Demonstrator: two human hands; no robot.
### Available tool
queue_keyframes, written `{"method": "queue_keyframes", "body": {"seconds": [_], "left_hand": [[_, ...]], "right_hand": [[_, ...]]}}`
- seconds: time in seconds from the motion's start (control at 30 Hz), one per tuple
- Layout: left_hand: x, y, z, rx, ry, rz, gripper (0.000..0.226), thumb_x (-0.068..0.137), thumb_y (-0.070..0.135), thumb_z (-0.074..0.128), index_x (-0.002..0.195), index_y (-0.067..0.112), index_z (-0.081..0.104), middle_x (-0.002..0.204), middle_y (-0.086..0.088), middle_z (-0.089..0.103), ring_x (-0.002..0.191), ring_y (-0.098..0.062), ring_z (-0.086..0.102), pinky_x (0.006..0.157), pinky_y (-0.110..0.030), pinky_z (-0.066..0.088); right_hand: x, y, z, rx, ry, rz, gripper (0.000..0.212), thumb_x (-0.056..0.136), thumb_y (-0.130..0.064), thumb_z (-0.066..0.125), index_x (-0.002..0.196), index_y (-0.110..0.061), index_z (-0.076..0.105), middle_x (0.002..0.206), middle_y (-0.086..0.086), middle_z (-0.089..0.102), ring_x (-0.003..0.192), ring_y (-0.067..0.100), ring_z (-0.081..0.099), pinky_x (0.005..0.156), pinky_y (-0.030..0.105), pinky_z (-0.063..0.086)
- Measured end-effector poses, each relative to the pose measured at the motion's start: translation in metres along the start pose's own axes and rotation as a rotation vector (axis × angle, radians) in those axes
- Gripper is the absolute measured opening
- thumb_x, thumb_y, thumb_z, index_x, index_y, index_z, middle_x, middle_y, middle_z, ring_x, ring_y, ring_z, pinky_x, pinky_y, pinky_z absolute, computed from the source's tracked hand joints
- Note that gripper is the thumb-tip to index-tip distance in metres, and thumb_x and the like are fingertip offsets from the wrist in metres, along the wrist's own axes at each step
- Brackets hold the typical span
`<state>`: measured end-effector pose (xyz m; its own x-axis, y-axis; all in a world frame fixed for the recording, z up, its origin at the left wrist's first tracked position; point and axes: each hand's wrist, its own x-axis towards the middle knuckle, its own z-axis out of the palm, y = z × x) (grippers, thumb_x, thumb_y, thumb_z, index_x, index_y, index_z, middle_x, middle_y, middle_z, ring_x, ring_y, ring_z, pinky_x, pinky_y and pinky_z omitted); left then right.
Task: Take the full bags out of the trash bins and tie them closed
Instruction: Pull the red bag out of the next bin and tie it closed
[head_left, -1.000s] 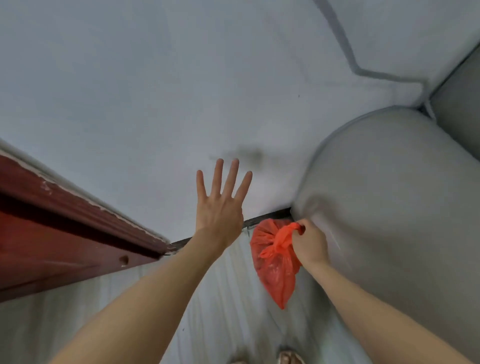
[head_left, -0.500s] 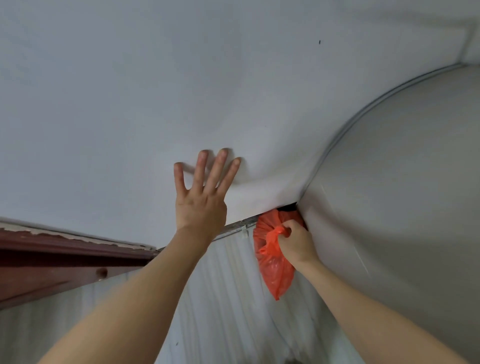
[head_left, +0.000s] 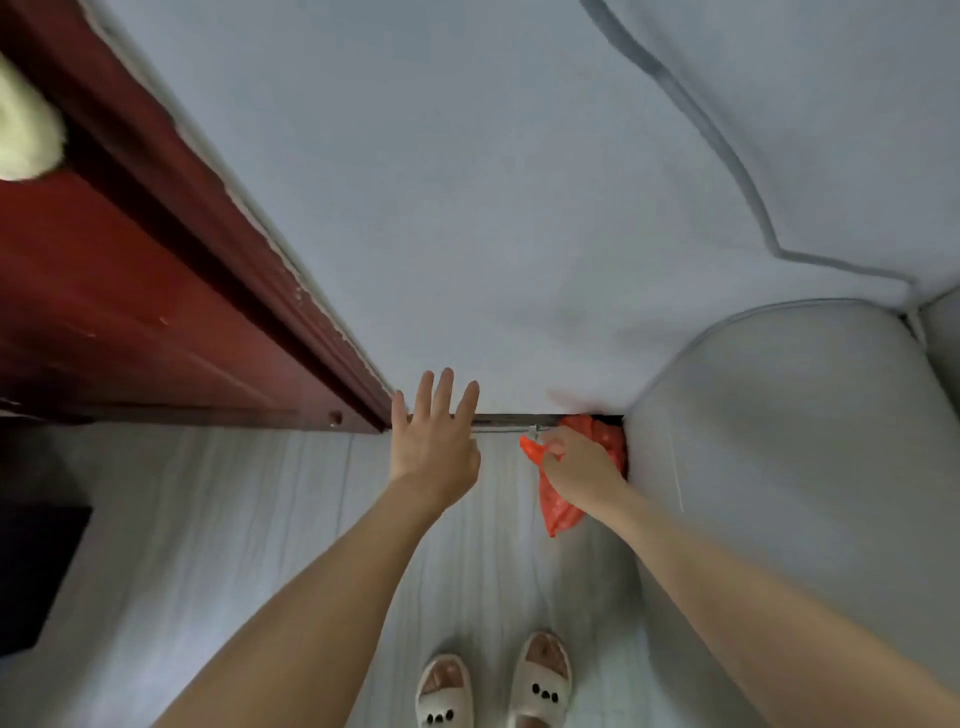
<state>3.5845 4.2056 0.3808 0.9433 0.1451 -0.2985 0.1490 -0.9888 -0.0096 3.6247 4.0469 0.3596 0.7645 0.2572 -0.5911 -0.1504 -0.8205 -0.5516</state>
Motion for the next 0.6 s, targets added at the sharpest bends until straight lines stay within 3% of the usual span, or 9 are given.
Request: {"method": "queue_keyframes", "body": {"seconds": [0.2, 0.33, 0.43, 0.5, 0.6], "left_hand": [[-0.166, -0.063, -0.032, -0.341, -0.036, -0.338, 0.059, 0.093, 0.032, 0.041, 0.145, 0.019, 0.018, 0.154, -0.007, 0.019, 0.144, -0.024, 0.011, 0.117, -0.049, 0.011], [-0.312, -0.092, -0.029, -0.506, 0.027, -0.625, 0.056, 0.093, 0.034, 0.042, 0.144, 0.02, 0.024, 0.154, -0.005, 0.023, 0.143, -0.023, 0.016, 0.117, -0.046, 0.013], [-0.436, -0.106, -0.011, -0.61, 0.092, -0.875, 0.056, 0.093, 0.034, 0.044, 0.144, 0.02, 0.026, 0.153, -0.006, 0.026, 0.141, -0.025, 0.022, 0.116, -0.044, 0.017], [-0.472, -0.104, -0.002, -0.637, 0.128, -0.932, 0.056, 0.093, 0.033, 0.045, 0.144, 0.02, 0.028, 0.151, -0.005, 0.03, 0.138, -0.027, 0.028, 0.114, -0.044, 0.023], [-0.616, -0.094, 0.021, -0.69, 0.223, -1.152, 0.055, 0.092, 0.033, 0.046, 0.143, 0.02, 0.03, 0.148, -0.005, 0.035, 0.134, -0.029, 0.034, 0.109, -0.043, 0.029]], "right_hand": [[-0.119, -0.093, 0.038, -0.098, -0.136, -0.253, 0.035, 0.091, -0.014, 0.04, 0.122, -0.012, 0.055, 0.119, 0.012, 0.064, 0.106, 0.028, 0.061, 0.09, 0.031, 0.045], [-0.218, -0.136, 0.097, -0.187, -0.286, -0.407, 0.034, 0.092, -0.015, 0.04, 0.122, -0.011, 0.055, 0.122, 0.01, 0.063, 0.112, 0.028, 0.057, 0.093, 0.032, 0.044], [-0.306, -0.155, 0.159, -0.291, -0.44, -0.531, 0.033, 0.093, -0.015, 0.04, 0.121, -0.012, 0.056, 0.123, 0.009, 0.062, 0.114, 0.027, 0.056, 0.095, 0.033, 0.045], [-0.327, -0.153, 0.18, -0.315, -0.447, -0.567, 0.032, 0.092, -0.014, 0.041, 0.121, -0.011, 0.056, 0.123, 0.009, 0.062, 0.116, 0.027, 0.055, 0.097, 0.032, 0.043], [-0.431, -0.142, 0.262, -0.47, -0.566, -0.734, 0.032, 0.091, -0.013, 0.044, 0.12, -0.009, 0.057, 0.124, 0.012, 0.062, 0.117, 0.029, 0.056, 0.097, 0.033, 0.043]]}}
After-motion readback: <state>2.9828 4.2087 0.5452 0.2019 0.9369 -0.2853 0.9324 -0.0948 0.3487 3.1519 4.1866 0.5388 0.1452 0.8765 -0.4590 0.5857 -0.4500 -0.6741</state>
